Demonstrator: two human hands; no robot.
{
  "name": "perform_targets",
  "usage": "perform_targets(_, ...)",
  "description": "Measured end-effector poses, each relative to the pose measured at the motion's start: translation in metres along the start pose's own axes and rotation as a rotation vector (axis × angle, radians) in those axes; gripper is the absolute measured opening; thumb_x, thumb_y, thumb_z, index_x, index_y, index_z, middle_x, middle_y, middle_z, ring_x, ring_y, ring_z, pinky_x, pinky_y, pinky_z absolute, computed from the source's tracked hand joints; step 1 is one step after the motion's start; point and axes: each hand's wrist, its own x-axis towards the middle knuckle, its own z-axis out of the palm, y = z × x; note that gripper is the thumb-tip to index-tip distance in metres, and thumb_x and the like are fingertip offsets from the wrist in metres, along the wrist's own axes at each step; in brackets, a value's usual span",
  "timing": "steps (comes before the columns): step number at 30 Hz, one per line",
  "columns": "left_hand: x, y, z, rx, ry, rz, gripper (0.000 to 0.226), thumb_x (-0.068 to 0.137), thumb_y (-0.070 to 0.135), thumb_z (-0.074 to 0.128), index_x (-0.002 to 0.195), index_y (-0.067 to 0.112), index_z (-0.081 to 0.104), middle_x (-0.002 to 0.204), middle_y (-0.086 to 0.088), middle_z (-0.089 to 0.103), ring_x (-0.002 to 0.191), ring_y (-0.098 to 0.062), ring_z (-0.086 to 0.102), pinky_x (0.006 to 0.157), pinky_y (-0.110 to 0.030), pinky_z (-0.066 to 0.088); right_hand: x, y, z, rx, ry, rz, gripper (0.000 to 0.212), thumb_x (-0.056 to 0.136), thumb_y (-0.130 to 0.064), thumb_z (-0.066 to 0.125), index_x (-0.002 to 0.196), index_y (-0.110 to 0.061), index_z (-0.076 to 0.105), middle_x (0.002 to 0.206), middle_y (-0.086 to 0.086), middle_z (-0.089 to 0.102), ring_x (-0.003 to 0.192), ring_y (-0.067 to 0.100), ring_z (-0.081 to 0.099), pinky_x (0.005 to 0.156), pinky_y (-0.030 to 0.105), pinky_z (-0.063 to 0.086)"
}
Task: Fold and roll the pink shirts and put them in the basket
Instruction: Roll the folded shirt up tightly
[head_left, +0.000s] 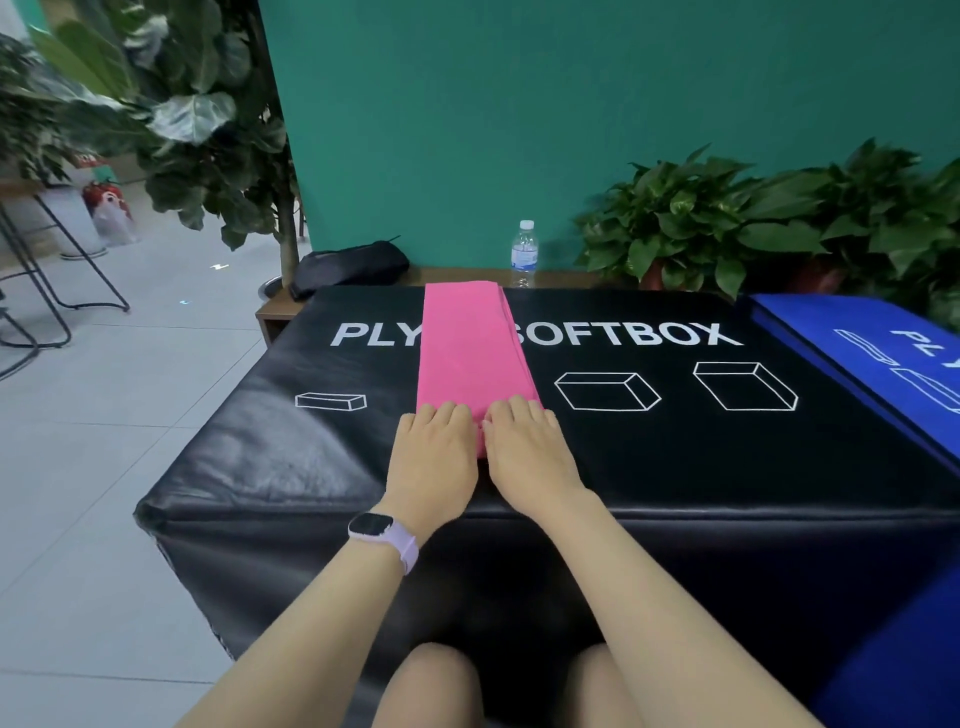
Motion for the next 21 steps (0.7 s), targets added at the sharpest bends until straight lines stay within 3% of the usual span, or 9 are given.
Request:
perform_targets(3,0.016,-0.004,0.005,0.007,-0.119,-0.059,0.015,0.095,0.018,0.043,0.081,0.018,0.041,0.078,0.0,0.05,0.072,-0.027,0.041,0.066,-0.036,0.021,-0.008,-0.003,0.006,-0.073,0.047,0.019,0.03,0.108,-0.027,0.029,0.114,-0.014,0.055,0.116,0.003,0.053,0.11,0.024,0.047,0.106,0.038,0.032)
perform_targets(6,0.019,-0.009,0.008,-0.016,-0.154,-0.055,0.013,0.097,0.02,0.041,0.085,0.016,0.044,0.084,-0.003,0.056,0.075,-0.027,0.044,0.066,-0.037,0.023,-0.003,0.002,0.008,-0.052,0.031,-0.008,0.033,0.109,-0.032,0.028,0.11,-0.016,0.057,0.113,0.002,0.056,0.106,0.025,0.048,0.098,0.038,0.036)
perform_targets(9,0.019,-0.008,0.002,-0.014,-0.175,-0.077,0.017,0.103,0.023,0.036,0.088,0.017,0.04,0.084,0.0,0.048,0.081,-0.03,0.05,0.069,-0.038,0.025,0.015,0.009,0.005,-0.025,-0.039,-0.023,0.037,0.11,-0.036,0.024,0.112,-0.015,0.055,0.112,0.004,0.062,0.105,0.027,0.052,0.093,0.041,0.036)
perform_targets(12,0.006,0.006,0.0,0.115,-0.073,-0.123,0.005,0.092,0.015,0.049,0.088,0.017,0.05,0.09,-0.003,0.052,0.083,-0.029,0.049,0.079,-0.041,0.035,0.037,0.014,0.006,-0.014,-0.057,-0.037,0.034,0.11,-0.034,0.025,0.112,-0.013,0.051,0.103,0.007,0.068,0.098,0.031,0.06,0.08,0.043,0.036)
perform_targets(15,0.004,0.004,0.005,0.097,-0.079,-0.122,0.008,0.086,0.012,0.048,0.09,0.016,0.053,0.093,-0.004,0.055,0.084,-0.029,0.049,0.075,-0.039,0.032,0.05,0.016,0.009,-0.032,-0.081,-0.051,0.028,0.109,-0.032,0.025,0.102,-0.013,0.043,0.087,0.008,0.066,0.081,0.033,0.064,0.066,0.038,0.033)
perform_targets(18,0.018,-0.012,0.009,0.077,-0.141,-0.088,0.019,0.099,0.019,0.032,0.1,0.017,0.05,0.097,0.001,0.056,0.08,-0.025,0.038,0.068,-0.035,0.02,0.052,0.012,0.009,-0.039,-0.106,0.008,0.036,0.109,-0.031,0.025,0.111,-0.007,0.051,0.106,0.012,0.064,0.091,0.033,0.062,0.074,0.041,0.041)
perform_targets(21,0.035,-0.02,0.012,0.088,-0.178,-0.031,0.007,0.099,0.019,0.031,0.095,0.018,0.036,0.089,-0.001,0.061,0.072,-0.027,0.034,0.065,-0.036,0.016,0.04,0.009,0.008,-0.119,0.035,0.019,0.034,0.109,-0.029,0.03,0.113,-0.008,0.056,0.112,0.01,0.058,0.102,0.029,0.053,0.087,0.04,0.042)
